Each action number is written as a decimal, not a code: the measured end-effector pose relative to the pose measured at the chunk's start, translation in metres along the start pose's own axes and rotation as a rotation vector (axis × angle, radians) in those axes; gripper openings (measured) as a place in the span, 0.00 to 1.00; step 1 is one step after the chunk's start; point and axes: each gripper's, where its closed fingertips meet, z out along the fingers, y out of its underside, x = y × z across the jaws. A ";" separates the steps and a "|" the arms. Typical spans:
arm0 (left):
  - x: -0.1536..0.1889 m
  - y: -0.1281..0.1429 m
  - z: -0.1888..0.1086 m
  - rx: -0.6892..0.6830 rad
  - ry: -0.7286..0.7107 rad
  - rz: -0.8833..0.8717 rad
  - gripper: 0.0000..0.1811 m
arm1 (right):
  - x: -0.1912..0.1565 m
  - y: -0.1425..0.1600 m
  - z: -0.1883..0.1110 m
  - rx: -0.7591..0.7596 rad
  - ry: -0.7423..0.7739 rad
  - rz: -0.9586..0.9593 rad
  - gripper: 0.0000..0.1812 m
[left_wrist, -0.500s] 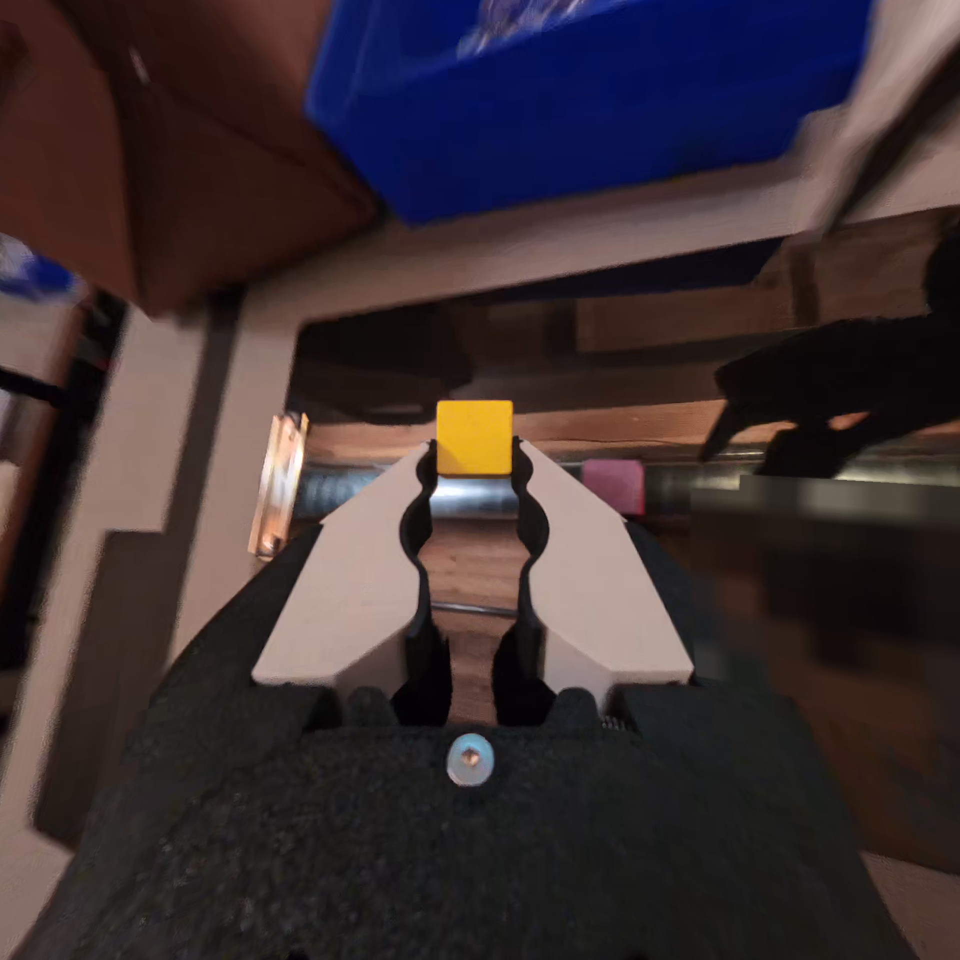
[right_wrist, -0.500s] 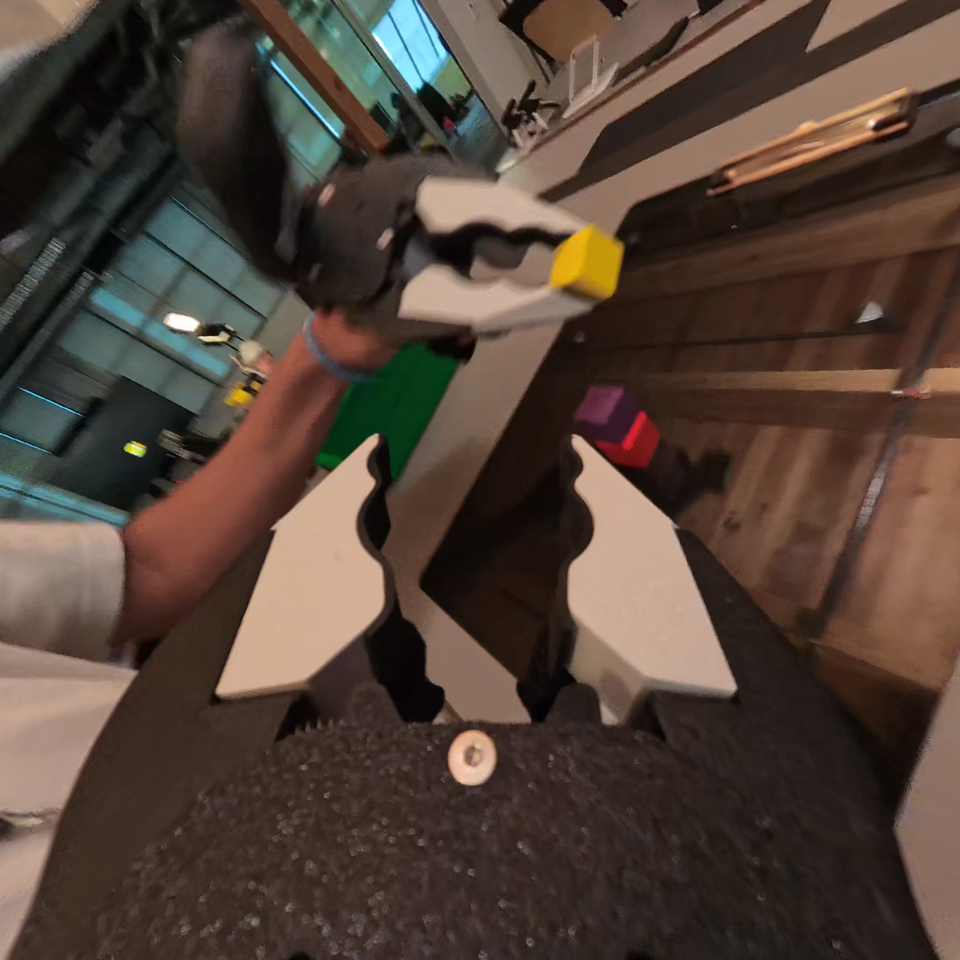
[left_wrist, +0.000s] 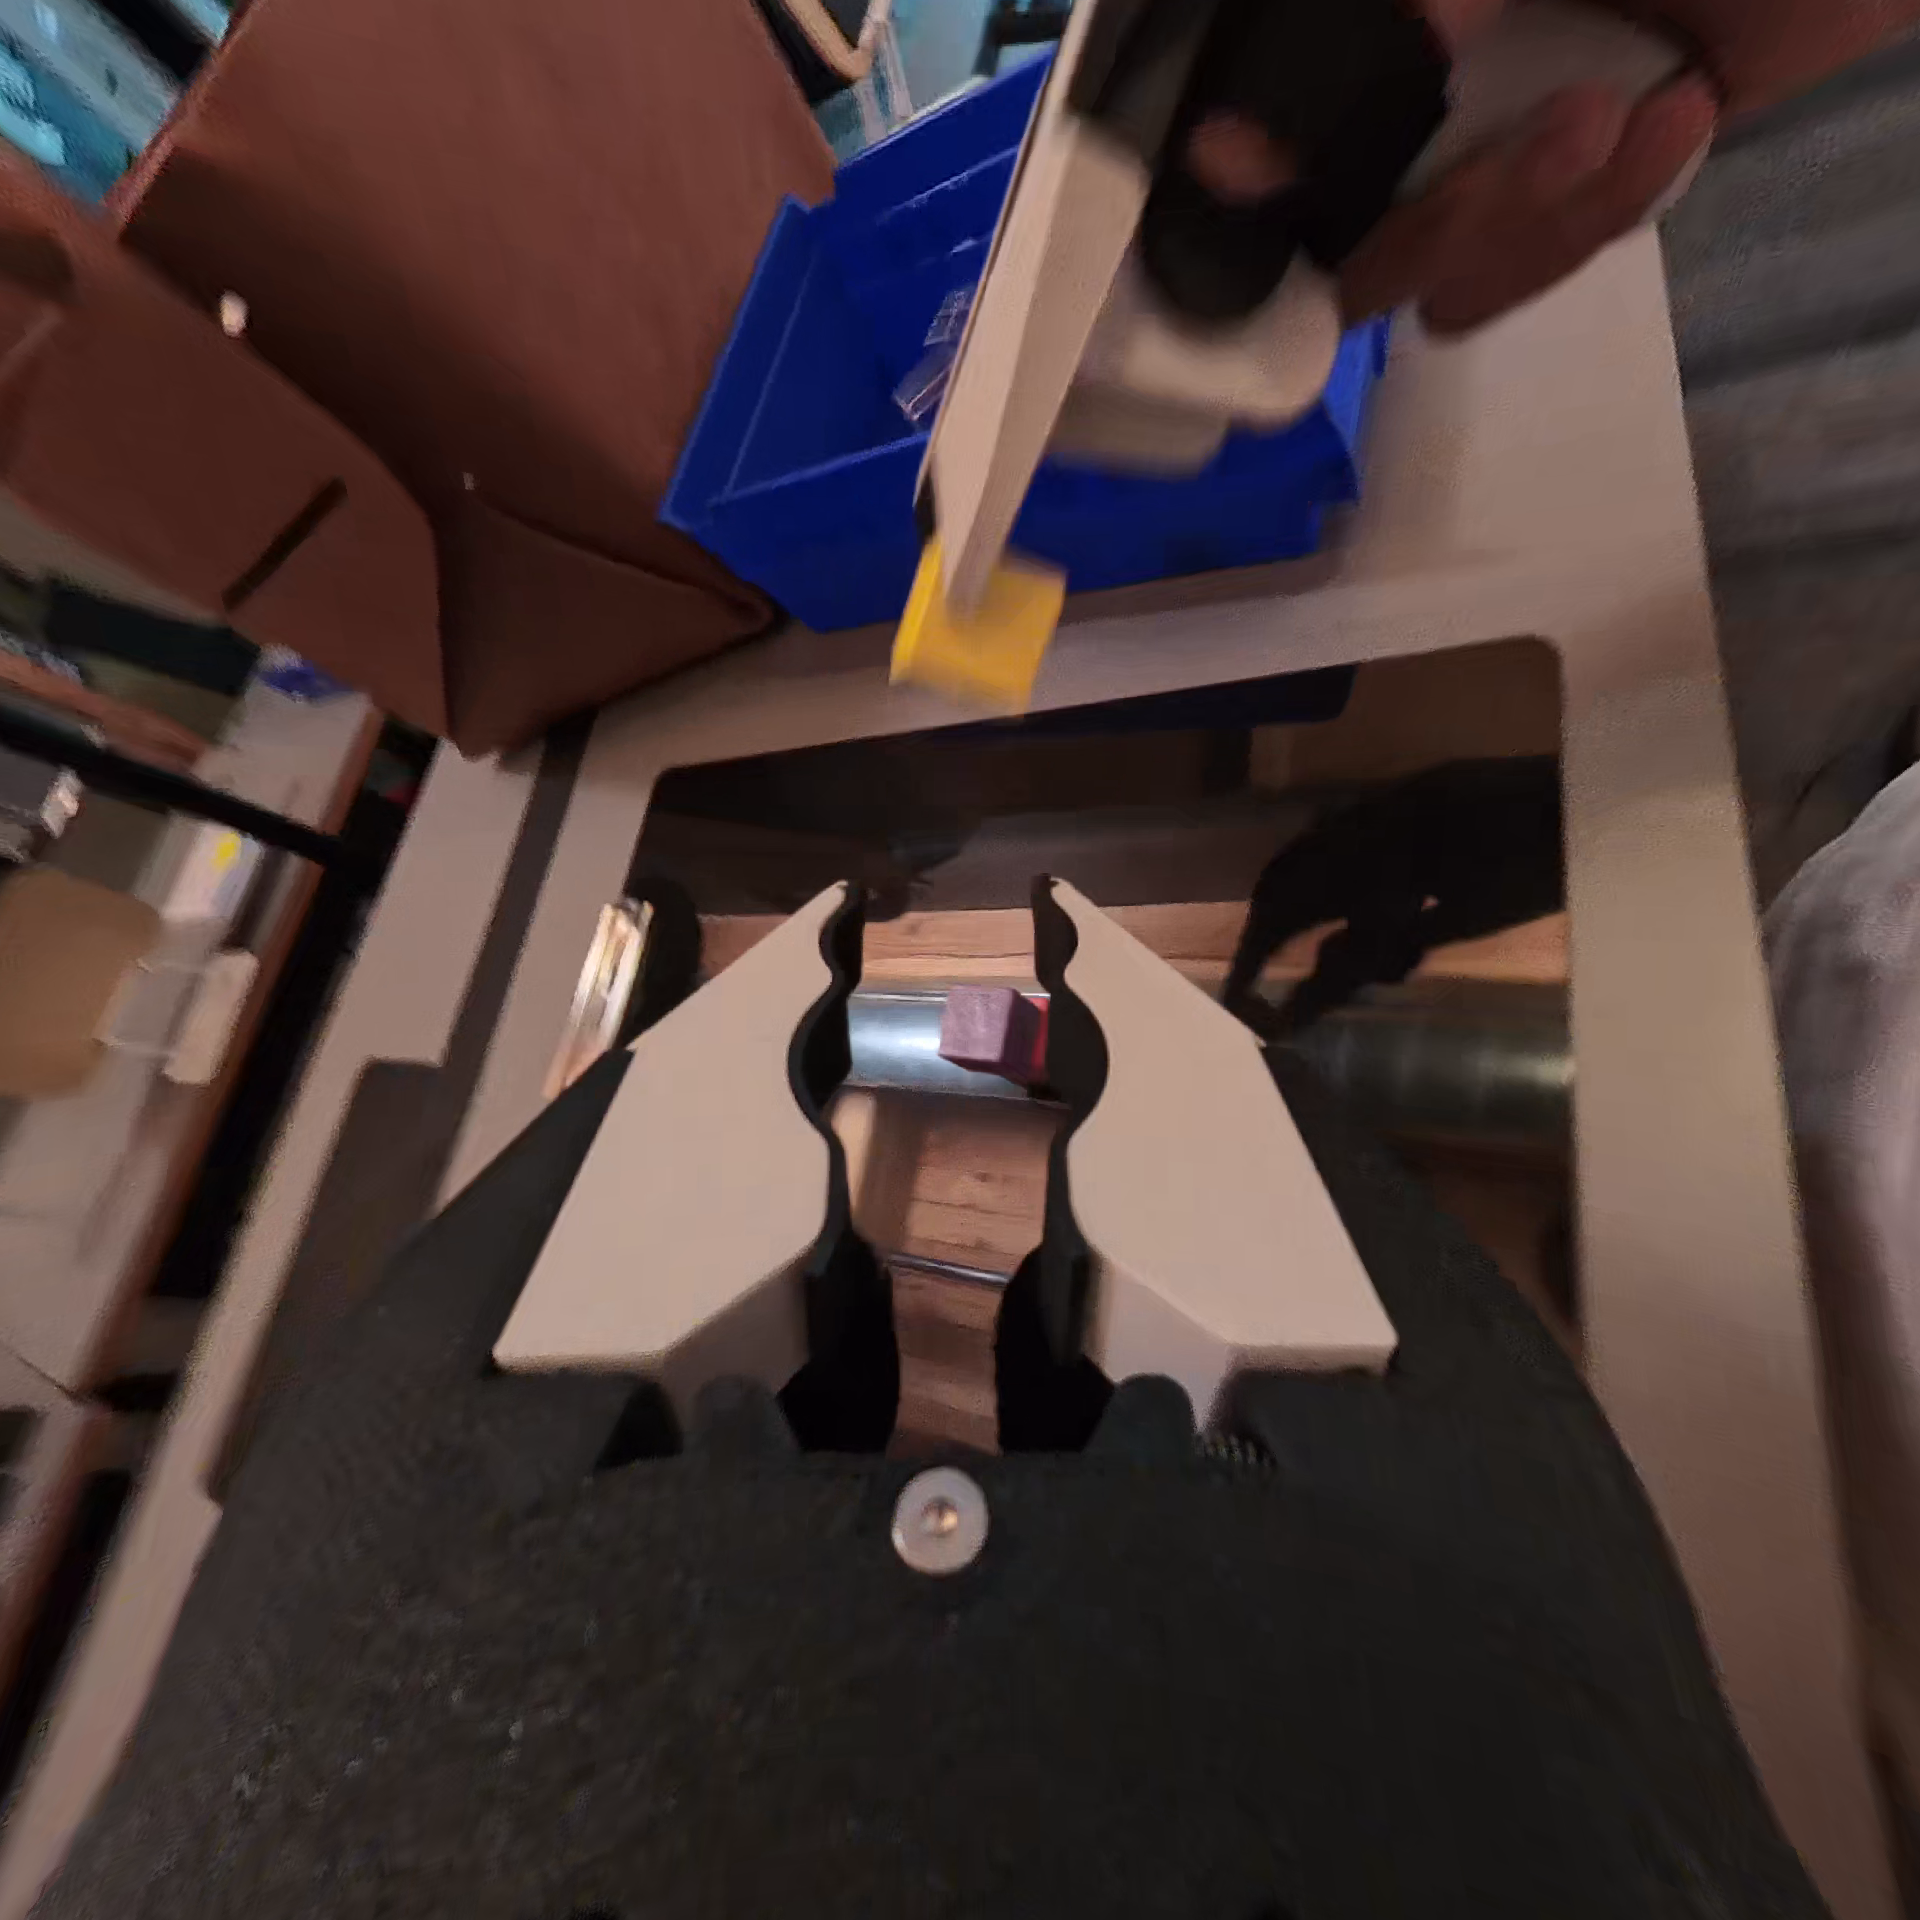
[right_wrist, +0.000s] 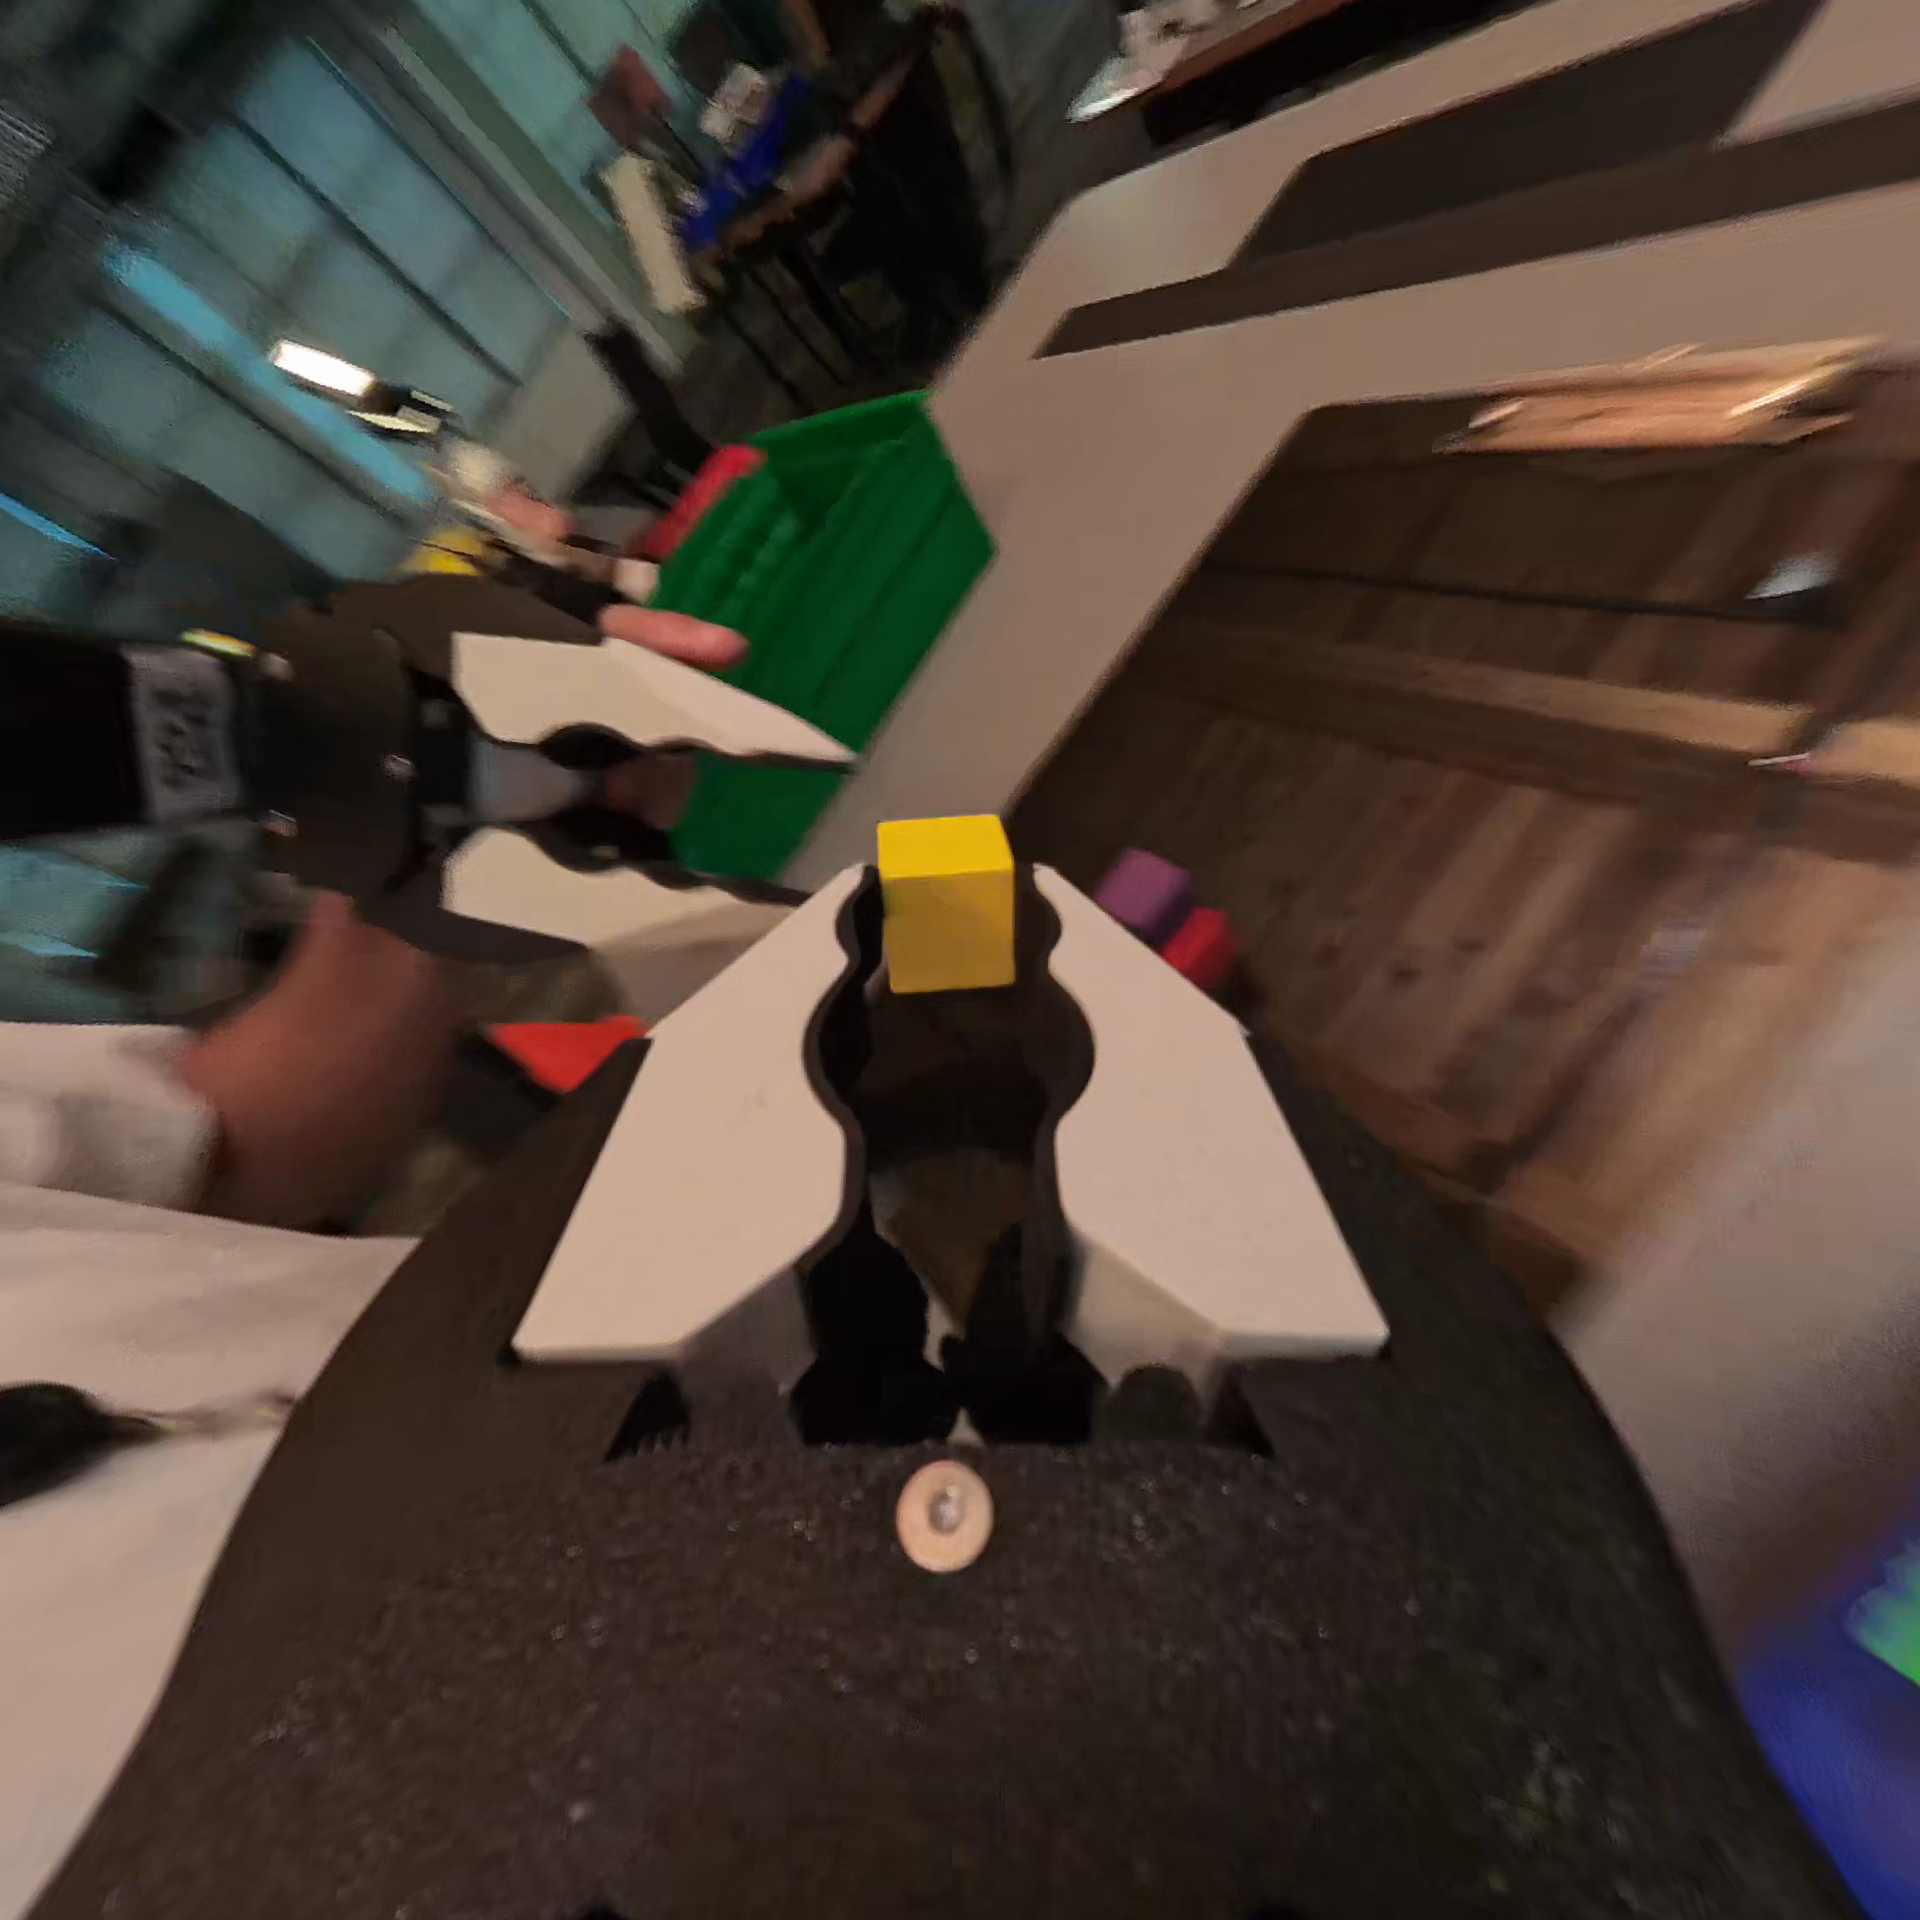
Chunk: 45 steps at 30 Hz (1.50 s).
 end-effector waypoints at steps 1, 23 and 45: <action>0.003 0.005 -0.003 -0.002 -0.001 -0.085 0.19 | 0.016 -0.004 -0.024 -0.006 0.101 -0.073 0.14; 0.055 0.048 -0.019 0.103 0.132 -0.765 0.19 | 0.236 0.098 -0.208 -1.028 0.704 -0.230 0.14; 0.016 0.102 0.097 -0.131 0.222 -0.419 0.22 | -0.027 0.036 -0.090 0.268 -0.077 -0.061 0.26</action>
